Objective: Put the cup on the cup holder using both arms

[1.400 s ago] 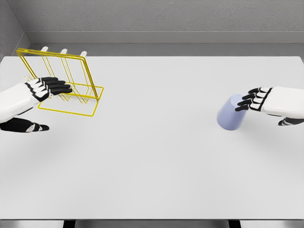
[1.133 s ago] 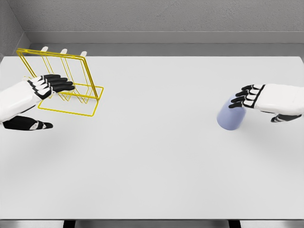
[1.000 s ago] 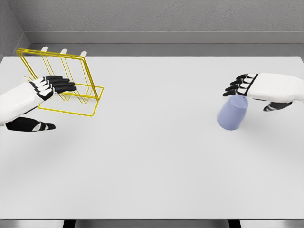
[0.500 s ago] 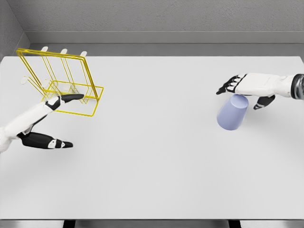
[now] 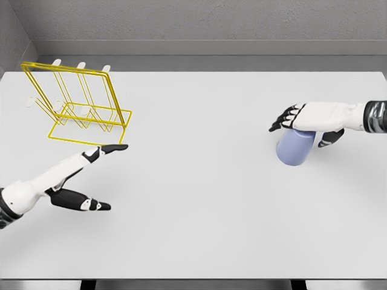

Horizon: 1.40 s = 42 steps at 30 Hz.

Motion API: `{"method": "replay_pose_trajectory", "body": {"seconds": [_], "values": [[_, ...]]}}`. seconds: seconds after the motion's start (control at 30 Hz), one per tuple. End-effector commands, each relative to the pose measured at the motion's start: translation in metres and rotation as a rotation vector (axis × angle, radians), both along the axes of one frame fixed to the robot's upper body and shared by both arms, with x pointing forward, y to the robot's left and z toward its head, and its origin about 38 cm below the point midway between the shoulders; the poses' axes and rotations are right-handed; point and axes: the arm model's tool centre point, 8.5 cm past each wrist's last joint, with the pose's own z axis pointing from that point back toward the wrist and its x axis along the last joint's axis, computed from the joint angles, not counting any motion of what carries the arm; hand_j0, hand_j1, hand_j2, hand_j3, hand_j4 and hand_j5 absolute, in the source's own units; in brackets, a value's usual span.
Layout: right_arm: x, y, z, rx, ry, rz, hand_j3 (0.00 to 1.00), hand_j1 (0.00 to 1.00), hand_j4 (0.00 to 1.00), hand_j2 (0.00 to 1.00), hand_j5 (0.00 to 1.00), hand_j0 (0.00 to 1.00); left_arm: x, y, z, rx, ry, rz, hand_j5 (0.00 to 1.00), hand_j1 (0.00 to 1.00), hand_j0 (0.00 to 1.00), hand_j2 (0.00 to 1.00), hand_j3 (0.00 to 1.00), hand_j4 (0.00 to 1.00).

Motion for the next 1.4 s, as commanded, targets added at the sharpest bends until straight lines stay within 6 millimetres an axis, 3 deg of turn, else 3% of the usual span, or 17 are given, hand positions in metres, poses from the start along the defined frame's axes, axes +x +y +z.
{"method": "replay_pose_trajectory", "body": {"seconds": [0.0, 0.2, 0.3, 0.43, 0.73, 1.1, 1.27, 1.37], "values": [[-0.004, 0.002, 0.003, 0.002, -0.003, 0.013, 1.00, 1.00, 1.00, 1.00, 1.00, 1.00, -0.003, -0.006, -0.006, 0.001, 0.009, -0.016, 1.00, 1.00, 1.00, 1.00, 1.00, 1.00], [-0.006, 0.004, 0.001, -0.013, 0.011, 0.022, 1.00, 1.00, 1.00, 1.00, 1.00, 1.00, -0.003, -0.015, -0.010, -0.045, 0.019, -0.015, 1.00, 1.00, 1.00, 1.00, 1.00, 1.00], [-0.008, 0.007, 0.002, -0.013, 0.009, 0.035, 0.94, 0.94, 0.94, 0.94, 0.94, 0.94, 0.013, -0.016, 0.007, -0.186, 0.047, 0.031, 1.00, 1.00, 1.00, 1.00, 1.00, 1.00], [-0.008, 0.008, 0.002, -0.015, 0.007, 0.037, 0.90, 0.90, 0.90, 0.90, 0.90, 0.90, 0.026, -0.033, 0.015, -0.323, 0.108, 0.020, 1.00, 1.00, 1.00, 1.00, 1.00, 1.00], [-0.007, 0.008, 0.002, -0.029, 0.001, 0.042, 0.77, 0.77, 0.77, 0.77, 0.77, 0.77, 0.014, -0.044, -0.002, -0.304, 0.175, -0.026, 1.00, 1.00, 1.00, 1.00, 1.00, 1.00], [-0.006, 0.007, 0.006, -0.024, -0.009, 0.036, 0.64, 0.64, 0.64, 0.64, 0.64, 0.64, 0.007, -0.040, -0.004, -0.166, 0.151, -0.106, 1.00, 1.00, 1.00, 1.00, 1.00, 1.00], [-0.005, 0.006, 0.009, -0.026, -0.010, 0.034, 0.60, 0.60, 0.60, 0.60, 0.60, 0.60, 0.009, -0.040, -0.011, -0.238, 0.261, -0.057, 1.00, 1.00, 1.00, 1.00, 1.00, 1.00], [-0.009, 0.010, 0.022, -0.032, -0.025, 0.053, 0.57, 0.57, 0.57, 0.57, 0.57, 0.57, 0.015, -0.039, -0.012, -0.332, 0.347, -0.008, 1.00, 1.00, 1.00, 1.00, 1.00, 1.00]]}}
